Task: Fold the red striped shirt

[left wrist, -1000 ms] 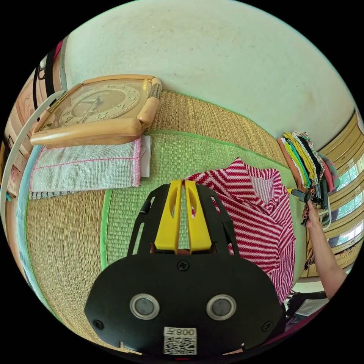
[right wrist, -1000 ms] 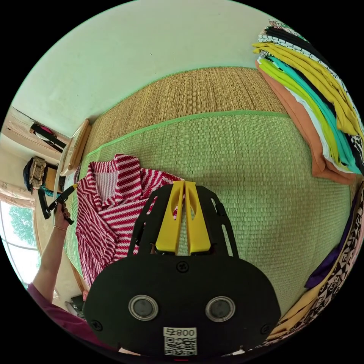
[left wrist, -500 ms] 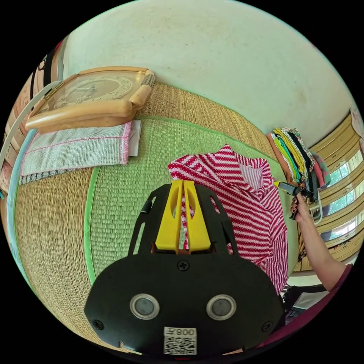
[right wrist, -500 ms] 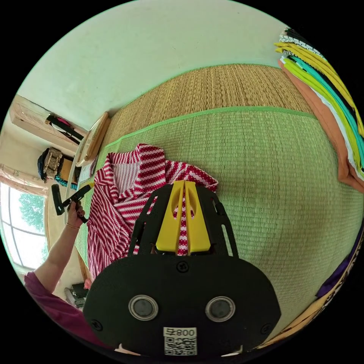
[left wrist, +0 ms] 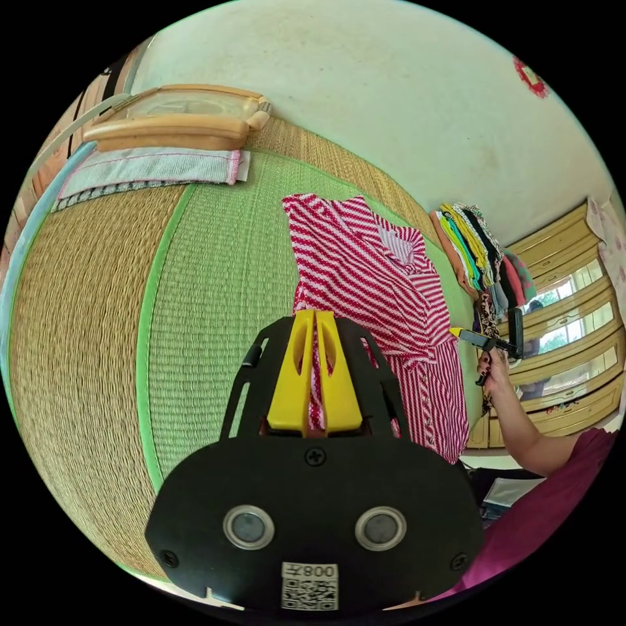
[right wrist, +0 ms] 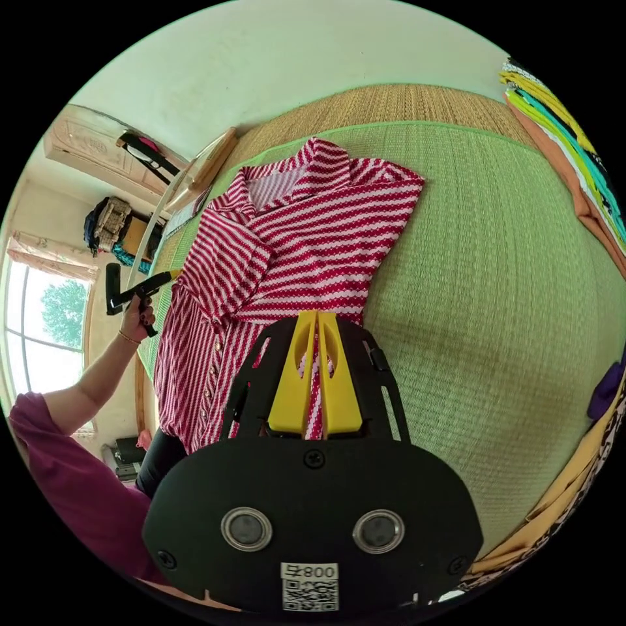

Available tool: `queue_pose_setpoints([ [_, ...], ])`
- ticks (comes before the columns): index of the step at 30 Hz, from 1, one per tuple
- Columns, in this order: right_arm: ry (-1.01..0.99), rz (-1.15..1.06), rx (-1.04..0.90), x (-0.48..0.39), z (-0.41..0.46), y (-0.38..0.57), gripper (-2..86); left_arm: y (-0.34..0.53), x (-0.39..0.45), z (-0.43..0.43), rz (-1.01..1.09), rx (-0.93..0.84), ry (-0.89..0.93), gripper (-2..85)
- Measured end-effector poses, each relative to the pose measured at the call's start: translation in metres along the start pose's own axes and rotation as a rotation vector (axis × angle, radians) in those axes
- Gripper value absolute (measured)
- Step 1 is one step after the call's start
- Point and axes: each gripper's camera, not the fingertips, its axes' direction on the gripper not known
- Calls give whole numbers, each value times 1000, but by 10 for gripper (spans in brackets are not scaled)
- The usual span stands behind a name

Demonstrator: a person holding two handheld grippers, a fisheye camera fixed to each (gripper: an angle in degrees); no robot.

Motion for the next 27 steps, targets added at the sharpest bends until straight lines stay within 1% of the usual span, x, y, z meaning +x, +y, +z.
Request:
queue_pose_setpoints([
  [3,-51,-2,67,-4,-27,18,2,29,15,-47,2,45,26,4],
  [5,-83,-2,74,-6,-38,38,3,69,19,-84,-29,53,38,7],
  [7,-103,9,63,-7,-46,63,4,106,20,-107,-55,39,39,11],
  [9,-141,49,59,-5,-54,108,8,147,21,-126,-87,6,17,14],
  [11,-166,90,44,-2,-56,146,12,206,22,-147,-153,-36,-7,14],
  [15,-218,217,35,11,-57,235,26,280,29,-163,-215,-106,-9,16],
  [17,-245,275,40,18,-56,270,33,310,36,-162,-218,-170,-16,38],
  [20,-276,346,43,27,-52,315,49,336,40,-157,-248,-222,-30,65],
  [22,-290,372,43,32,-51,335,60,348,41,-156,-272,-218,18,61],
  [23,-296,389,44,34,-50,347,65,355,43,-155,-281,-219,42,72],
  [27,-311,421,52,42,-47,377,71,369,61,-161,-269,-218,64,82],
])
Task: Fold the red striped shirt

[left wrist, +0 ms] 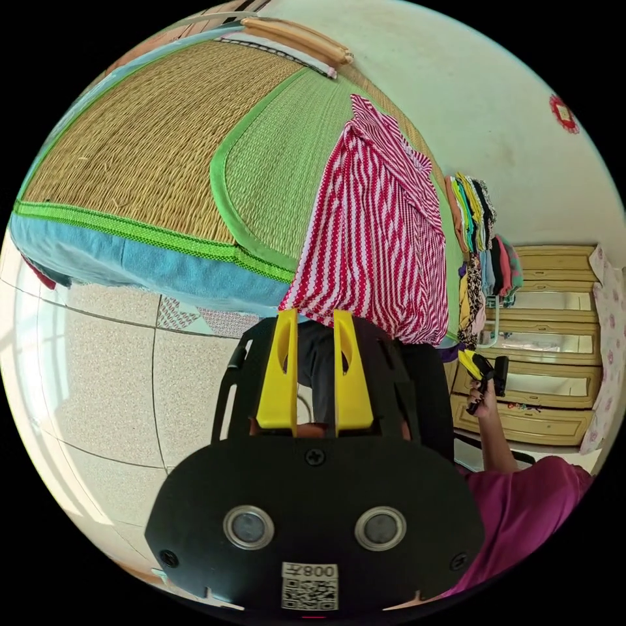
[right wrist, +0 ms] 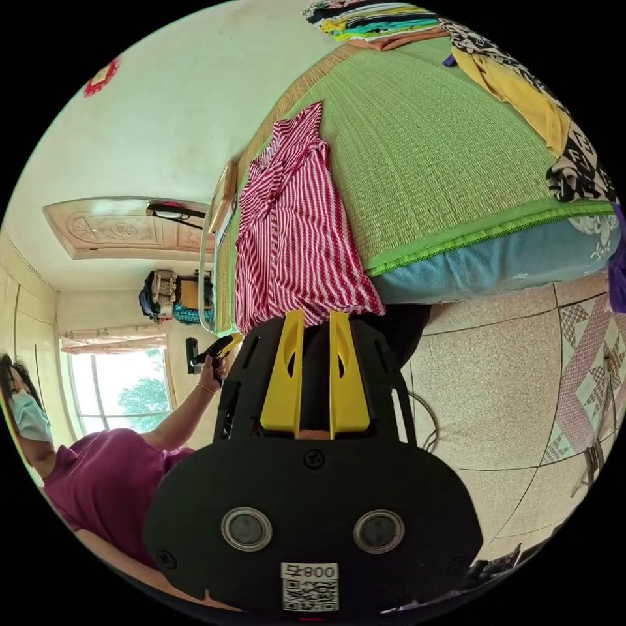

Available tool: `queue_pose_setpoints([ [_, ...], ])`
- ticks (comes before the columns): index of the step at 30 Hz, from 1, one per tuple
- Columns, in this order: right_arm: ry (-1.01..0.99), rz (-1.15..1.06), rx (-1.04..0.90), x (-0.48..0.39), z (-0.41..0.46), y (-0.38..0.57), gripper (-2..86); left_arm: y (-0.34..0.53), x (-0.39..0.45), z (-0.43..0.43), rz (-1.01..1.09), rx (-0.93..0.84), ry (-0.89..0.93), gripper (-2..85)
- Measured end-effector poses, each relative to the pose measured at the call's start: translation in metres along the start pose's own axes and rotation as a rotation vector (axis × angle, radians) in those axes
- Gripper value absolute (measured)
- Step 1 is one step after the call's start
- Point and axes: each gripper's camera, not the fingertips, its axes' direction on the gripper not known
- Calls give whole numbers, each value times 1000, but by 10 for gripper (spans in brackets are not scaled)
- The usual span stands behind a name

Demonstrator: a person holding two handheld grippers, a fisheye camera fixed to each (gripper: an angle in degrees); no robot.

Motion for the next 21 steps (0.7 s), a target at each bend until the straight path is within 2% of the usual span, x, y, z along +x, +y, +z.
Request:
queue_pose_setpoints([
  [7,-22,30,-19,23,16,18,71,31,37,-1,75,-15,-52,24],
  [12,-38,37,-32,35,29,25,70,49,49,2,53,-31,-100,0],
  [21,-51,69,-42,68,43,33,68,99,71,-58,99,74,10,-6],
])
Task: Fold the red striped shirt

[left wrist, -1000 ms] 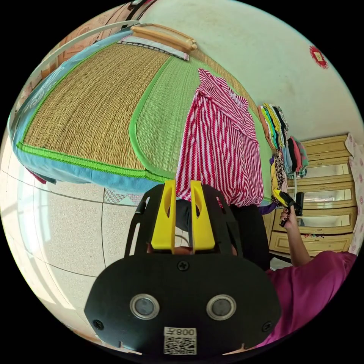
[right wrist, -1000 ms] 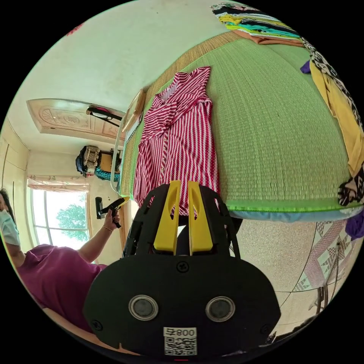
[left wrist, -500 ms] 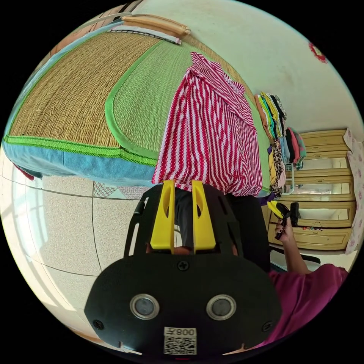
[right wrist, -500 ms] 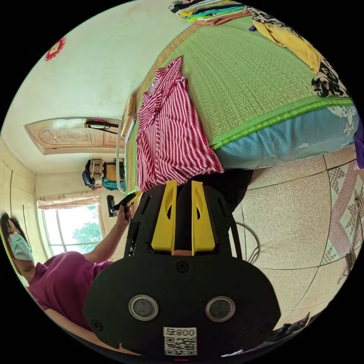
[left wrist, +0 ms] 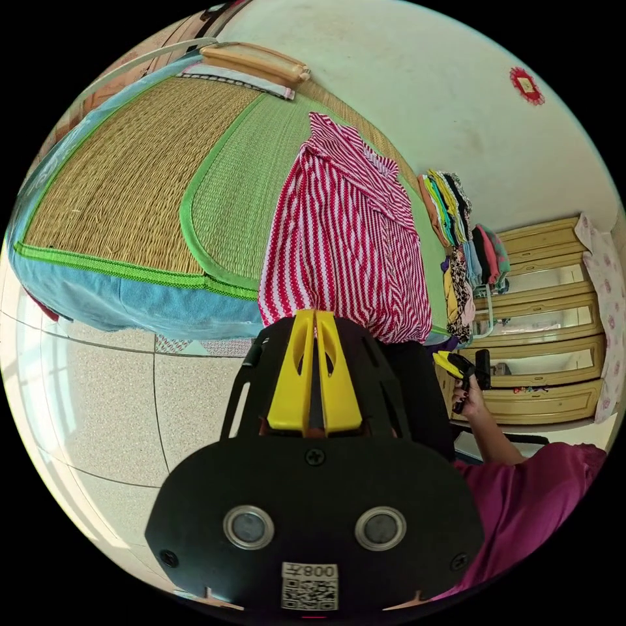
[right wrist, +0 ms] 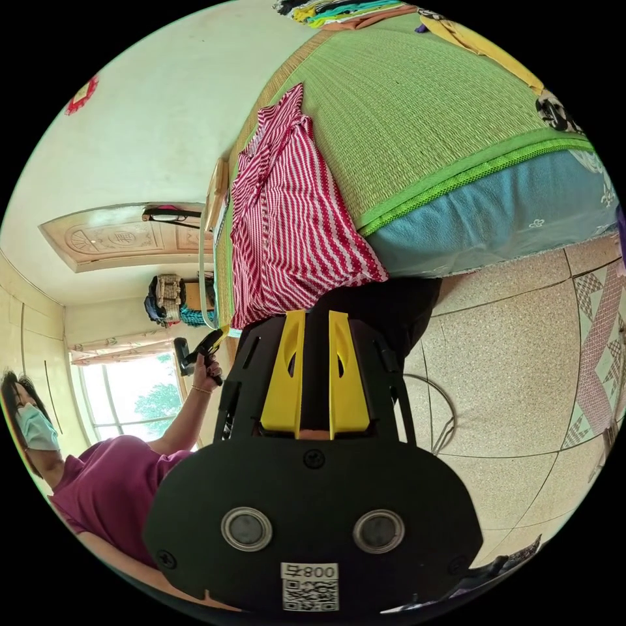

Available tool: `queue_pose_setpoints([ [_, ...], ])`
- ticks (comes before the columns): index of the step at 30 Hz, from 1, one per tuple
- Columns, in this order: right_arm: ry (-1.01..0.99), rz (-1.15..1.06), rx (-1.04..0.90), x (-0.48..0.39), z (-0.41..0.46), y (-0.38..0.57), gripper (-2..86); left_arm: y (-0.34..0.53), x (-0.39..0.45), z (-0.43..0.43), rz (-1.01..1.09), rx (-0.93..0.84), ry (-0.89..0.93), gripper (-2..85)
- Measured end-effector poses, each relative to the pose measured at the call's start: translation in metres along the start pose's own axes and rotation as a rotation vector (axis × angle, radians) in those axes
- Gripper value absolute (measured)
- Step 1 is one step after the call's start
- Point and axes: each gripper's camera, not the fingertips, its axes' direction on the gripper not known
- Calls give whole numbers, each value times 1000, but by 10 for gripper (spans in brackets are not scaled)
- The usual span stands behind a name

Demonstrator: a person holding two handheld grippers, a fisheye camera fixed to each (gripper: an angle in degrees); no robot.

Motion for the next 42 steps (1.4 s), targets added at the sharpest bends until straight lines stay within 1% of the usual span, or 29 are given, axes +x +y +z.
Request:
queue_pose_setpoints([
  [3,-12,12,-9,10,7,2,68,11,7,-16,-1,23,-13,-8],
  [6,-18,13,-4,17,9,5,68,21,11,-32,-10,57,21,-8],
  [9,-30,22,-1,27,11,6,68,27,16,-28,1,13,-15,-8],
  [12,-46,31,0,35,15,9,68,31,23,-4,1,-53,-19,-6],
  [16,-41,28,-5,39,18,13,69,33,38,27,15,-142,-105,-4],
  [19,-42,31,0,44,16,15,69,36,48,30,10,-143,-164,-7],
  [25,-54,46,15,58,18,17,69,47,63,6,28,-101,-147,-1],
  [31,-66,56,8,67,27,18,70,48,73,13,14,-133,-136,54],
  [33,-66,51,4,69,27,18,70,45,77,18,13,-148,-155,49],
  [35,-61,50,6,70,26,18,70,43,81,19,4,-160,-211,21],
  [39,-68,49,19,74,25,19,71,46,85,1,11,-150,-162,7],
  [42,-73,53,21,79,28,18,70,50,92,-31,31,-93,-110,3],
])
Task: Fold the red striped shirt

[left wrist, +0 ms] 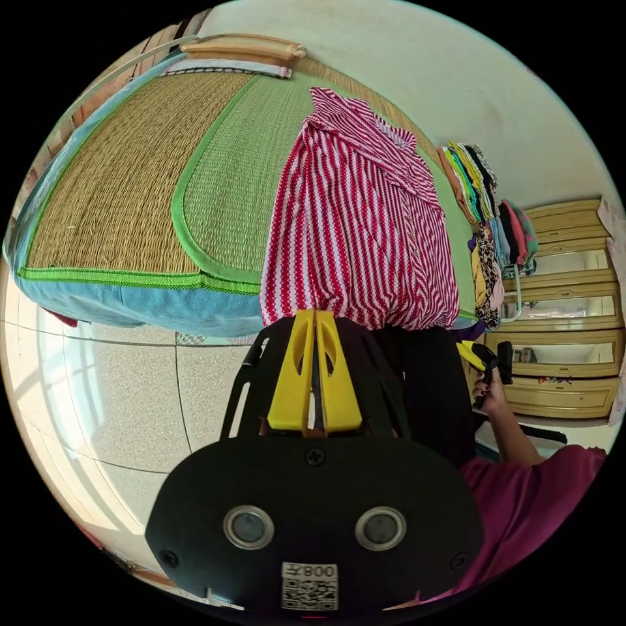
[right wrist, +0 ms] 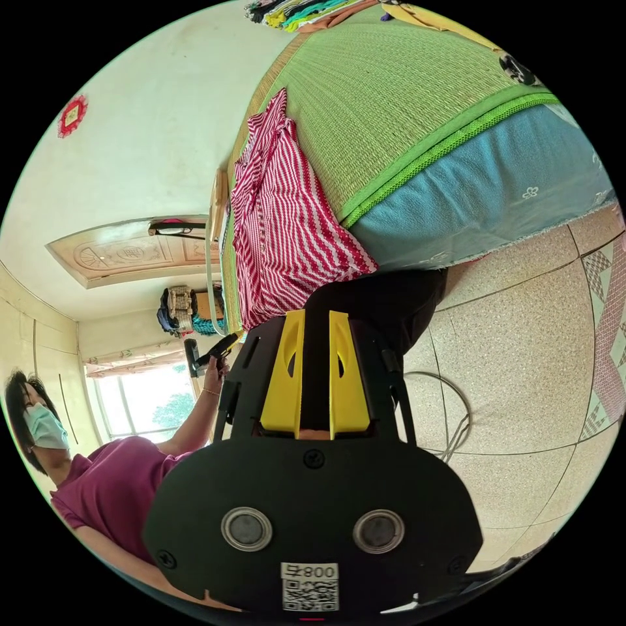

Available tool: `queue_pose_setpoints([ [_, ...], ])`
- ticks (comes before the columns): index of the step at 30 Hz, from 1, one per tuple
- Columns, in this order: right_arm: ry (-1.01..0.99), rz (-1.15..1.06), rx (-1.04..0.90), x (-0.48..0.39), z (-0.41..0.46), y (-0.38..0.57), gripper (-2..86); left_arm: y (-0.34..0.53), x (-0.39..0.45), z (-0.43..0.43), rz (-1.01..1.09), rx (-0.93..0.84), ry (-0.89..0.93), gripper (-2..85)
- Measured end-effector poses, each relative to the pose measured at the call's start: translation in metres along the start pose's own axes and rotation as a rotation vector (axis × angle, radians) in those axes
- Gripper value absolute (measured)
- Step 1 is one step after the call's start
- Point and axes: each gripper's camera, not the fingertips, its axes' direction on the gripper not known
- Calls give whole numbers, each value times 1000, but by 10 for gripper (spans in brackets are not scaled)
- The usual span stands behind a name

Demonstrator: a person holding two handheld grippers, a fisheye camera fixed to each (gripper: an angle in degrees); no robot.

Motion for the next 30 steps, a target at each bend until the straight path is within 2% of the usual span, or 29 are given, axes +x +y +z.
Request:
queue_pose_setpoints([
  [5,-21,6,13,7,4,-1,73,6,-12,-72,-40,185,137,1],
  [8,-24,7,40,11,1,2,78,8,-40,-96,-129,246,139,1],
  [13,-33,30,77,24,-2,8,90,12,-74,-92,-242,183,108,5],
  [18,-76,58,93,35,3,7,94,3,-59,-82,-189,137,160,25],
  [24,-74,52,69,33,11,-1,95,-13,-22,-48,-69,26,75,62],
  [30,-71,63,73,36,12,-3,94,-34,-7,-27,-46,-53,-78,29],
])
